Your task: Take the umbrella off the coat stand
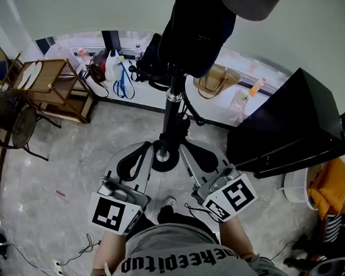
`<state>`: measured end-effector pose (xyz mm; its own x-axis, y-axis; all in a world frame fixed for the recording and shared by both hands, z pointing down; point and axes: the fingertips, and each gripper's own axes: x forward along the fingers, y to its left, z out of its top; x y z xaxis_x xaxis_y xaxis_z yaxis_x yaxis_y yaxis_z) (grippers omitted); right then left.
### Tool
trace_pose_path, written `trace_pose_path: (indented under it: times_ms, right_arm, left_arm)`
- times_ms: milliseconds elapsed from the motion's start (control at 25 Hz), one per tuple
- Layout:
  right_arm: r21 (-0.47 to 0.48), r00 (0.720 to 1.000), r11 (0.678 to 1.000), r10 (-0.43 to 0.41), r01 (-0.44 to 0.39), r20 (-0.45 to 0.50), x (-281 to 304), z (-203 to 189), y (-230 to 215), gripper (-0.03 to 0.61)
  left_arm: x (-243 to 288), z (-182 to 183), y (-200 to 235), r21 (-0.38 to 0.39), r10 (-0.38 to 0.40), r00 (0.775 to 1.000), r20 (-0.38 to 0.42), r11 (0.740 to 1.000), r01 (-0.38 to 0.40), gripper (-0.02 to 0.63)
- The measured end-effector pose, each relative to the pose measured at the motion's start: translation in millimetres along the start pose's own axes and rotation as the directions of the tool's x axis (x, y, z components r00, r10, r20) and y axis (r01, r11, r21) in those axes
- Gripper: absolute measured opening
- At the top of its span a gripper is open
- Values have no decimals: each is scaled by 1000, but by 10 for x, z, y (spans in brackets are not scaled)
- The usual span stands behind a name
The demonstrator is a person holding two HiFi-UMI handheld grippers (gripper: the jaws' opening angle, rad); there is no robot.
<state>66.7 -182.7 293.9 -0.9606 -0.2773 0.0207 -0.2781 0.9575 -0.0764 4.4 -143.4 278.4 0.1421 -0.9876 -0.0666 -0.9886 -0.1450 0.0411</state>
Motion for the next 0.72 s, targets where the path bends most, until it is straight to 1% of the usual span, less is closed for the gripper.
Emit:
trace_pose_path:
  times_ms: [280, 600, 720]
  right_arm:
    - [-4, 999, 1000, 13, -13, -34, -40, -139, -82, 12]
    - [1, 998, 1000, 14, -14, -63, -50, -282, -201, 12]
    - [6, 997, 1000, 15, -14, -77, -35, -350, -253, 12]
  left_arm:
    - [-39, -82, -58, -11, 41, 999, -6, 999, -41, 15]
    - [-39, -176, -120, -23, 66, 998, -20, 998, -66, 15]
    - [-28, -231, -144, -35, 68, 997, -39, 997, -70, 15]
